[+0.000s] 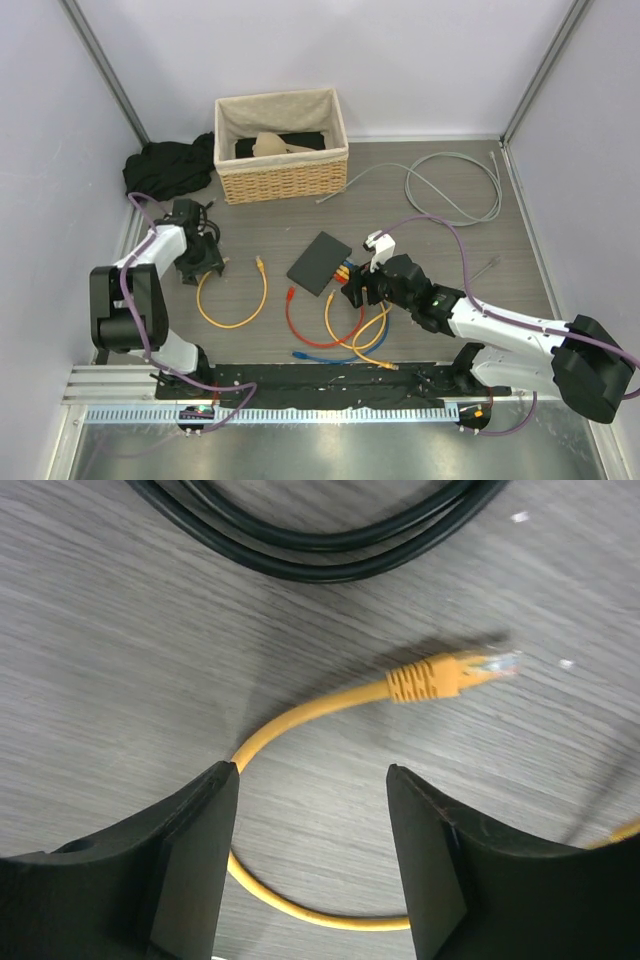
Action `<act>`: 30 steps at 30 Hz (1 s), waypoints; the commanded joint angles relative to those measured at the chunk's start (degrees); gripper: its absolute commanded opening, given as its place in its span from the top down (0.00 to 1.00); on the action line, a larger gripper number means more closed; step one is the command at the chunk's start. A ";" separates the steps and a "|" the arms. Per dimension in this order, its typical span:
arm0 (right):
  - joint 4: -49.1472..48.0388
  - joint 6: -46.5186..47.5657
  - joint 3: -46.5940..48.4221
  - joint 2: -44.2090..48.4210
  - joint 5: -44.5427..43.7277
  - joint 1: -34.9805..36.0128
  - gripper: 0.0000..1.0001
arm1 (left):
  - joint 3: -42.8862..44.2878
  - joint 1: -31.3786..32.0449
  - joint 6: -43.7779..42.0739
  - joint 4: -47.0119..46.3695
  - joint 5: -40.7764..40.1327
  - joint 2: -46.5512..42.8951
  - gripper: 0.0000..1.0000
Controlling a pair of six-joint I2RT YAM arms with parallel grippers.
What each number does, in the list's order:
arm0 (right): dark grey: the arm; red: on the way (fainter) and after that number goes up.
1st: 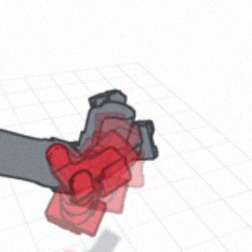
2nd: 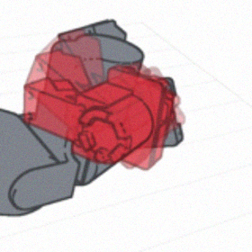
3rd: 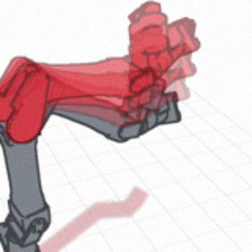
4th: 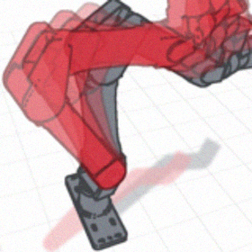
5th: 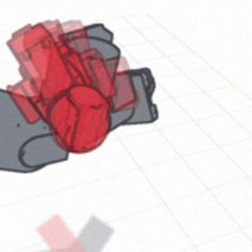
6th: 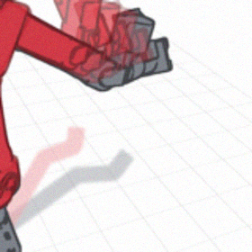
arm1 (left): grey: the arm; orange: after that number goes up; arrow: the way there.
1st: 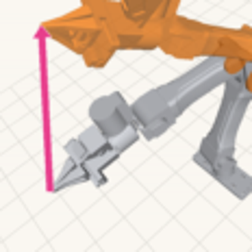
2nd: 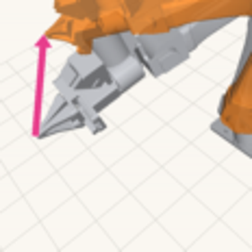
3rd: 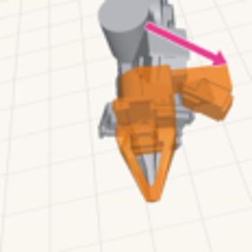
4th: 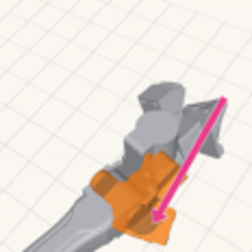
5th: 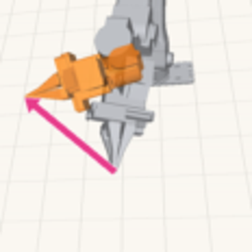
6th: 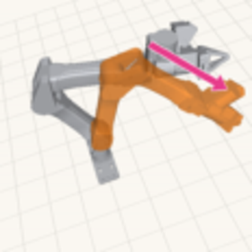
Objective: Insert the plug into the switch port
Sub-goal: Pick up the connector from the center of the board.
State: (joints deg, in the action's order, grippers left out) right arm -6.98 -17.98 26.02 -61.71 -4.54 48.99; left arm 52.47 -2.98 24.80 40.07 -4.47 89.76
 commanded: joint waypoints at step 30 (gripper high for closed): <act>-1.45 -0.04 -0.36 4.15 2.51 0.05 0.26 | 1.32 -0.09 -6.08 -1.75 11.67 4.47 0.69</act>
State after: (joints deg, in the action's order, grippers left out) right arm -6.81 -17.96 25.45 -58.11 -2.42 48.99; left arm 54.46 -3.14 16.67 37.47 1.39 93.69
